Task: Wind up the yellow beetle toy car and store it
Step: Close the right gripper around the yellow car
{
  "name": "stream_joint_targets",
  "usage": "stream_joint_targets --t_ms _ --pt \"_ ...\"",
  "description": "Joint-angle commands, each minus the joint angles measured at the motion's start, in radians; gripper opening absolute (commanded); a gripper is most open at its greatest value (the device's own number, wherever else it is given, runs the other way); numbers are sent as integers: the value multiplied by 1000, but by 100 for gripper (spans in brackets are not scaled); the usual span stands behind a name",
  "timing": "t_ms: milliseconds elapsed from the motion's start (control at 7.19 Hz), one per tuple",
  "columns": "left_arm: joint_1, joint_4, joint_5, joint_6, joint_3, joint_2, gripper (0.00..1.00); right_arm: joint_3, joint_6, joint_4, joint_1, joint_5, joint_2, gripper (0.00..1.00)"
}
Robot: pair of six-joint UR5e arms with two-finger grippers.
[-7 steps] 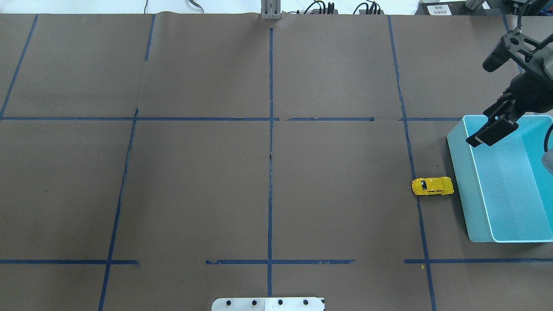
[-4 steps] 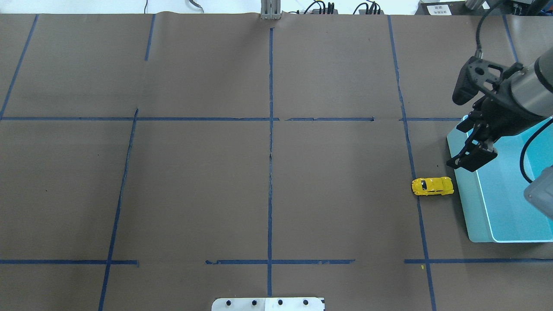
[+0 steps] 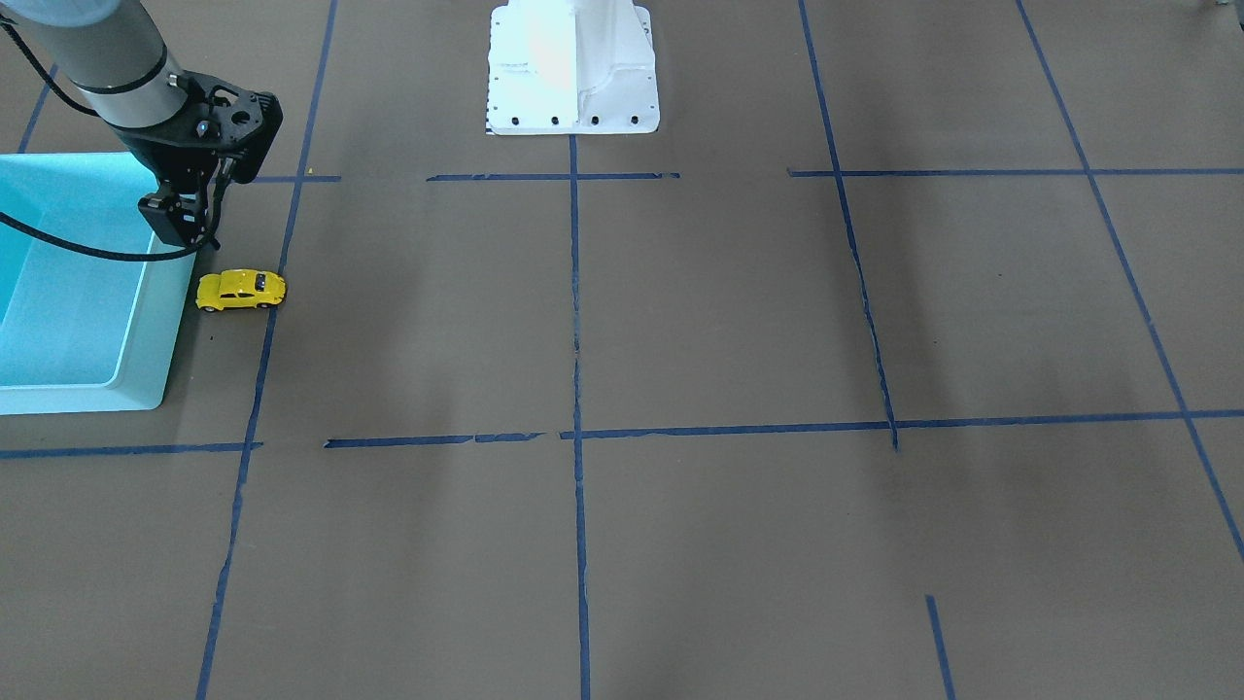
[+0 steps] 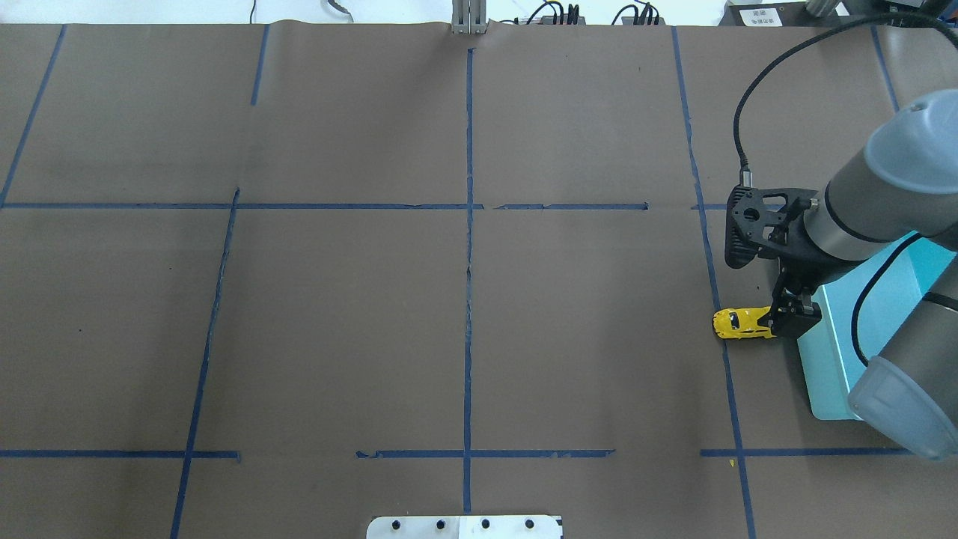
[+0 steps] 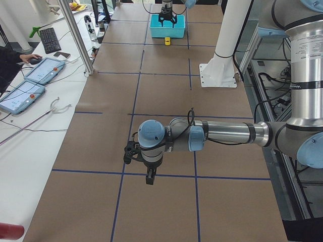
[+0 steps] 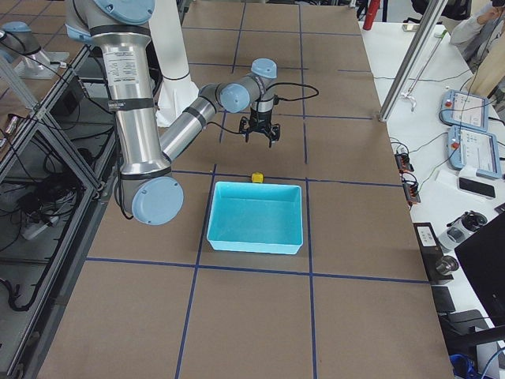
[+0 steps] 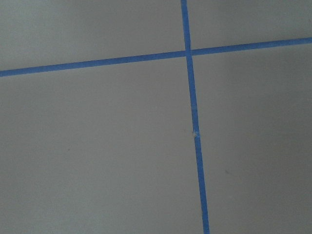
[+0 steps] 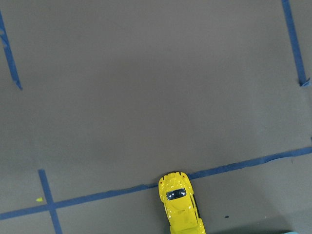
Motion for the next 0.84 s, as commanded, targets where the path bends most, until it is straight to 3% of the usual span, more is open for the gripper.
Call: stream_joint_targets --t_ms 0,139,418,696 --pt "0 -9 1 3 -6 -2 99 -83 -31 -15 -100 -117 11 99" --pt "4 -2 10 -3 7 -13 100 -132 -34 -3 -123 -140 11 99" --pt "5 4 10 -12 6 -11 100 -178 -89 -2 -169 -319 32 100" --pt "3 -9 2 -7 8 -5 100 -203 -108 -2 -166 -320 40 99"
